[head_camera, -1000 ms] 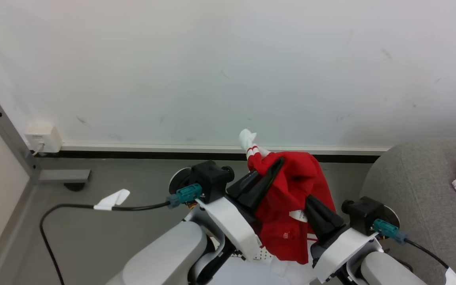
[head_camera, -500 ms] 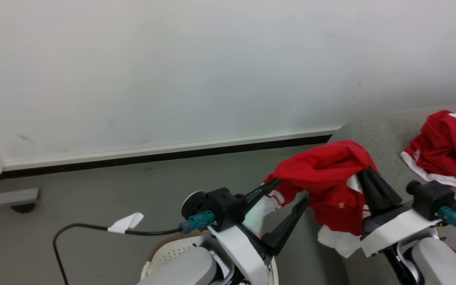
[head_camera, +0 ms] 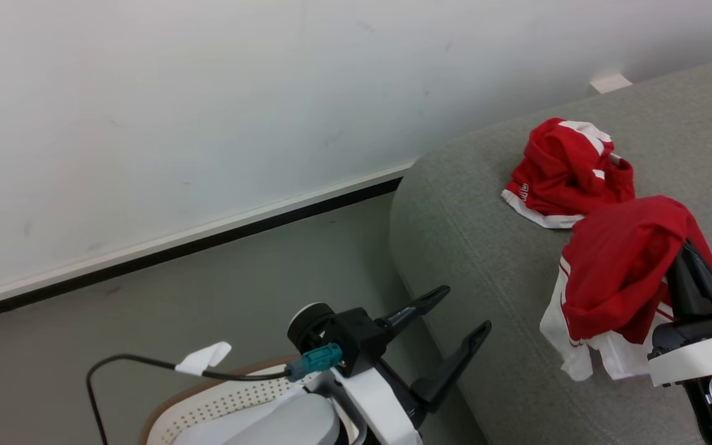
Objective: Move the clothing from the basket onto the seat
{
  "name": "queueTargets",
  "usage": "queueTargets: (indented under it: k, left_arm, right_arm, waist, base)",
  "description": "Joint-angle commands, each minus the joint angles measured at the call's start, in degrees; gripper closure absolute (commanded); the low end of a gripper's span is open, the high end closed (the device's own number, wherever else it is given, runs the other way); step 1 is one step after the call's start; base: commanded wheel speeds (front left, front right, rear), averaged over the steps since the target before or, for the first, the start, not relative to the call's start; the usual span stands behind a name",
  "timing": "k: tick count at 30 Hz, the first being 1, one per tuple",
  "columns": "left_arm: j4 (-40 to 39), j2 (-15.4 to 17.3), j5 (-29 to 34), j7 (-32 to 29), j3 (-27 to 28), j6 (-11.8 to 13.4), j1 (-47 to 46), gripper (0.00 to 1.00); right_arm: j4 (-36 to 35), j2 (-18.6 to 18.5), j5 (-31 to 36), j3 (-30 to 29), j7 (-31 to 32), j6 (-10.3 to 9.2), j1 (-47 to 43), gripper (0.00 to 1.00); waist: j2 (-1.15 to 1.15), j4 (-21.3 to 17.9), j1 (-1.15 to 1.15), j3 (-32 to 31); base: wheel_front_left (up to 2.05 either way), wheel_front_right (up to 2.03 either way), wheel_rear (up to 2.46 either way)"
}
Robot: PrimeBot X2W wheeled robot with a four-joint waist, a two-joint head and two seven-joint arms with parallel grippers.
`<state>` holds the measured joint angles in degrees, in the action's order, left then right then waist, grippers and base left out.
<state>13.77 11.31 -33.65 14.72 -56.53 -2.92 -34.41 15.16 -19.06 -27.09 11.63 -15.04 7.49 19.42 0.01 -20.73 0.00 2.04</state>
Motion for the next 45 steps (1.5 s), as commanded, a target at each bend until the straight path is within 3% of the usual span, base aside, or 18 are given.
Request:
queueTargets:
  k: [1,10,16,20,29,35,41,45]
  left_arm:
    - [0.48,0.39,0.53,0.30,0.08,0.17,0.55,0.00]
    - [2.27,0.05,1.82,0.44,0.45,-0.46,0.73,0.00]
    - [2.69,0.26,2.38,0.48,0.52,-0.99,-0.61,0.00]
    - [2.65,1.06,3.00,0.09,0.42,-1.28,-1.83,0.00]
    - [0.69,3.69,3.45,-1.98,0.99,-1.25,-5.23,0.00]
    - [-0.53,4.75,3.90,-2.29,1.83,-0.72,-7.18,0.00]
    - [-1.04,5.26,4.38,-1.96,2.18,-0.15,-8.01,0.00]
    - [-0.97,5.02,4.48,-1.69,2.37,-0.15,-8.36,0.00]
  right_arm:
    - [-1.13,-0.05,0.82,-0.79,-0.07,0.00,-1.40,1.00]
    - [-4.49,-0.29,0.87,-2.74,1.37,0.00,-2.99,1.00]
    - [-5.16,-1.96,1.02,-4.01,2.29,0.00,0.25,1.00]
    - [-3.35,-4.98,-0.89,-4.97,3.18,0.00,4.67,1.00]
    - [4.94,-14.12,-3.52,-7.88,6.05,0.00,17.95,1.00]
    - [13.33,-20.06,-1.89,-7.60,8.17,0.00,25.13,1.00]
    - [22.49,-21.22,-1.00,-5.75,9.94,0.00,29.86,1.00]
    - [30.40,-21.07,-0.80,-1.67,17.30,-0.01,31.84,1.00]
  waist:
    - [-0.01,-3.48,0.00,1.03]
    - [-0.01,-7.01,0.00,2.38]
    - [-0.01,-5.61,0.00,5.22]
    - [-0.01,-3.23,0.00,8.52]
    - [-0.01,3.94,0.00,18.85]
    - [-0.01,8.69,0.00,24.89]
    - [-0.01,11.47,0.00,28.06]
    - [-0.01,12.99,0.00,29.13]
  base:
    - [0.00,0.00,0.00]
    - [0.00,0.00,0.00]
    - [0.00,0.00,0.00]
    - [0.00,0.00,0.00]
    - [0.00,0.00,0.00]
    - [0.00,0.00,0.00]
    - [0.00,0.00,0.00]
    - [0.00,0.00,0.00]
